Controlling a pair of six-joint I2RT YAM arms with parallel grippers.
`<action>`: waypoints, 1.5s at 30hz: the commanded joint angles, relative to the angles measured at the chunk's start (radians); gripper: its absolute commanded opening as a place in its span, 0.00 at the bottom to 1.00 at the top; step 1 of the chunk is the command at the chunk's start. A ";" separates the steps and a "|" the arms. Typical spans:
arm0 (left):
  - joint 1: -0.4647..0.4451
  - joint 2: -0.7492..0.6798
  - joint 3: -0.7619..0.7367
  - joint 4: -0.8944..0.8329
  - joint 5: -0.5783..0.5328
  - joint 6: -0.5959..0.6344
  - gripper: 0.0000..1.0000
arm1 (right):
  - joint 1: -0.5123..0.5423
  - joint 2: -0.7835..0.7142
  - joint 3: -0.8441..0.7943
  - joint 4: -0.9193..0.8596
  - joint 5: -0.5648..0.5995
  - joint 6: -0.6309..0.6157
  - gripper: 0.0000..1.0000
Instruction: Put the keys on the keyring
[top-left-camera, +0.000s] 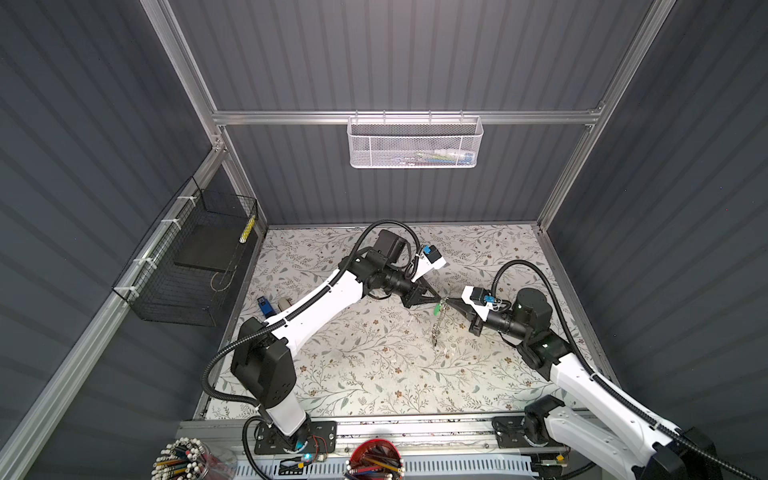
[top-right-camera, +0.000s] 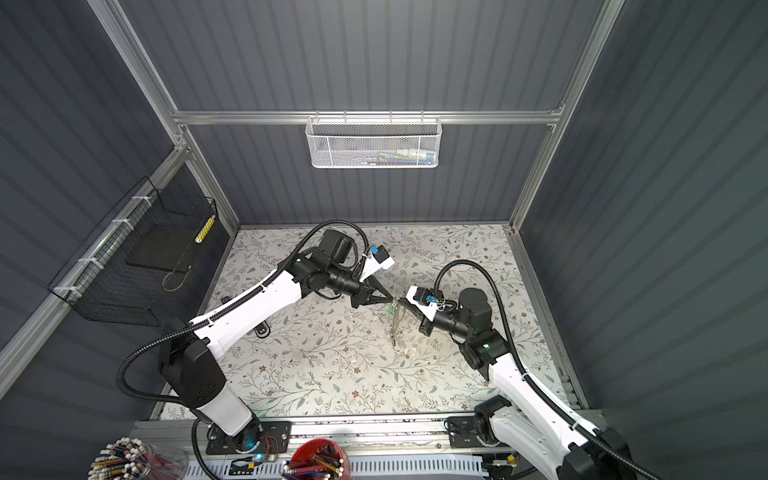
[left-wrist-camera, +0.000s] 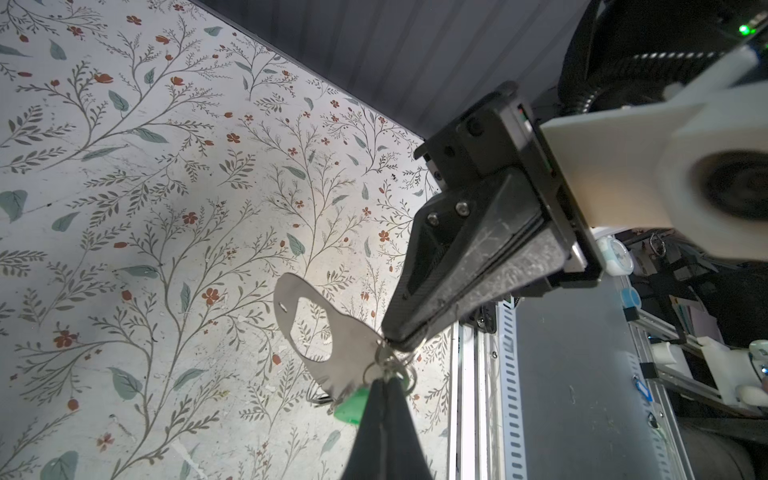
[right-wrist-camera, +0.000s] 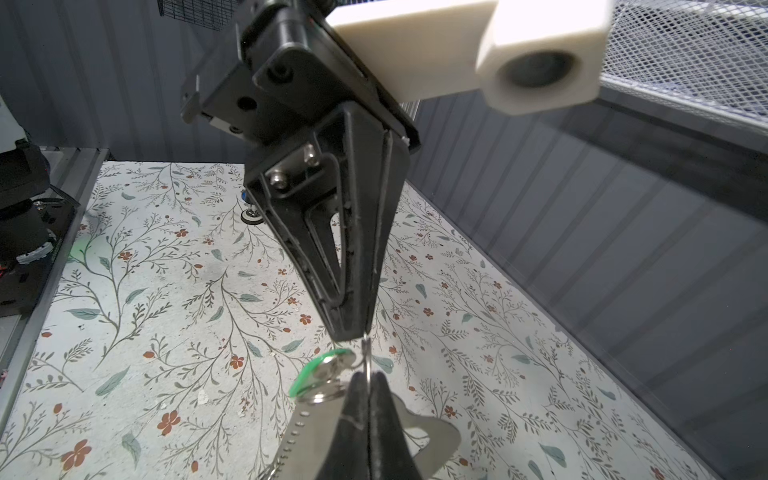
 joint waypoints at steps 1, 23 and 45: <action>0.002 0.021 0.033 -0.052 0.028 0.021 0.00 | -0.003 -0.019 0.028 0.014 0.002 -0.009 0.00; 0.047 0.123 -0.050 0.069 0.400 -0.026 0.00 | -0.003 0.087 -0.036 0.512 -0.178 0.221 0.00; 0.098 -0.089 -0.268 0.300 0.126 0.024 0.59 | -0.018 0.220 -0.015 0.682 -0.291 0.335 0.00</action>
